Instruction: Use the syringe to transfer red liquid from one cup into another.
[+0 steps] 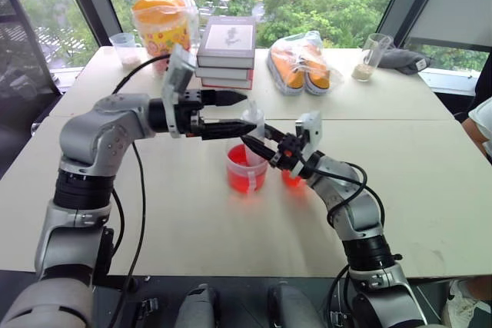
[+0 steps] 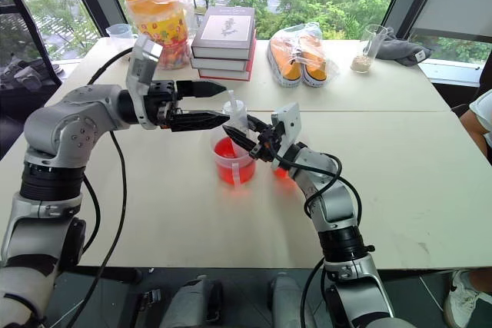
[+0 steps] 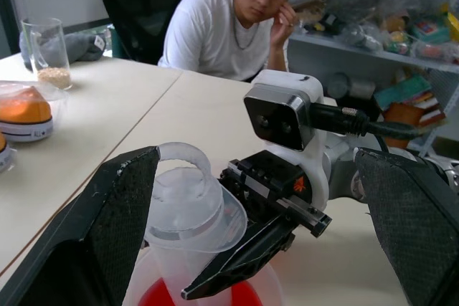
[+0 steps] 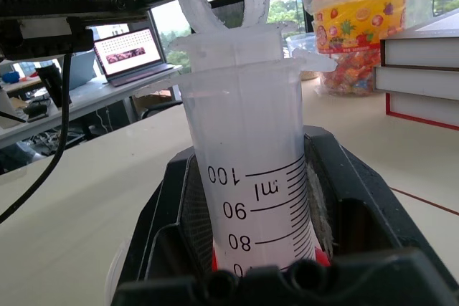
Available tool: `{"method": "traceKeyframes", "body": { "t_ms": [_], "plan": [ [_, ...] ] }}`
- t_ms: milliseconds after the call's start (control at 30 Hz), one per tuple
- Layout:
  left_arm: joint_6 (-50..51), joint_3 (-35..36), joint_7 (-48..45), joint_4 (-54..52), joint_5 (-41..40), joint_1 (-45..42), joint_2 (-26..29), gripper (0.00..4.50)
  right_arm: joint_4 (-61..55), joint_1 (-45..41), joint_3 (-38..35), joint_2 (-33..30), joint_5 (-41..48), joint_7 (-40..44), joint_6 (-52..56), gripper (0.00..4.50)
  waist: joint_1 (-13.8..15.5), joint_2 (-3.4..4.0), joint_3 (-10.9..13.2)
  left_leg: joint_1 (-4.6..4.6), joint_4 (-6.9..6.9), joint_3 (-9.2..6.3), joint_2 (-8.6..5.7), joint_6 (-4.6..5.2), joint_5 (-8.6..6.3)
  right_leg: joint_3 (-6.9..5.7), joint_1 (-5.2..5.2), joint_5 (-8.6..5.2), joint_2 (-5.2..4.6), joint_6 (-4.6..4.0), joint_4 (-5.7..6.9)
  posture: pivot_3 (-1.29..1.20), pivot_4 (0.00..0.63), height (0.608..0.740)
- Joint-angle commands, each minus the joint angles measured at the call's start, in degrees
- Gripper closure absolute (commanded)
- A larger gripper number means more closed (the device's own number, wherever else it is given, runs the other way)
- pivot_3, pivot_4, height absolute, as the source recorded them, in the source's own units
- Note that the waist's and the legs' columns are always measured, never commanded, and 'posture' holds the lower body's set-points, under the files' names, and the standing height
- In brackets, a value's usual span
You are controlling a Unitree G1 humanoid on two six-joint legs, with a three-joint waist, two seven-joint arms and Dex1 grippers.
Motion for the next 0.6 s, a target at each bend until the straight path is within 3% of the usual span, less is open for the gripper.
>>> {"method": "traceKeyframes", "body": {
  "t_ms": [33, 433, 533, 600],
  "plan": [
    [0.39, -0.26, -0.83, -1.86, -0.43, -0.67, -0.21, 0.0, -3.58, 0.07, -0.02, -0.5, 0.55, -0.3, -0.86, 3.1, 0.0, 0.0, 0.0, 0.0, 0.0, 0.0, 0.0, 0.0, 0.0, 0.0, 0.0, 0.0, 0.0, 0.0, 0.0, 0.0, 0.15, 0.74],
    [-1.75, -1.69, 1.02, 1.29, 2.2, -1.38, -5.08, 0.0, -6.19, 0.49, 0.9, -1.09, 0.92, -1.01, 0.73, 3.1, 0.1, 0.0, 0.0, 0.0, 0.01, 0.0, 0.0, 0.0, 0.0, 0.0, 0.0, 0.0, 0.0, 0.0, 0.0, 0.0, 0.15, 0.74],
    [-2.29, -1.07, 1.99, 3.29, 2.78, -2.35, -6.87, 0.84, -6.57, 0.57, 1.24, -1.21, 0.98, -1.02, 1.14, 3.1, 0.13, 0.0, 0.0, 0.0, 0.01, 0.0, -0.01, 0.0, 0.0, 0.0, 0.01, 0.0, 0.0, 0.0, -0.01, 0.0, 0.15, 0.74],
    [-2.44, -0.95, 1.77, 3.62, 2.8, -2.56, -7.16, 1.78, -6.76, 0.64, 1.41, -1.35, 1.04, -0.97, 1.37, 3.1, 0.09, 0.0, 0.0, 0.0, 0.01, -0.01, -0.01, 0.0, 0.0, 0.0, 0.01, 0.0, 0.0, 0.0, -0.01, 0.0, 0.15, 0.74]
  ]
}}
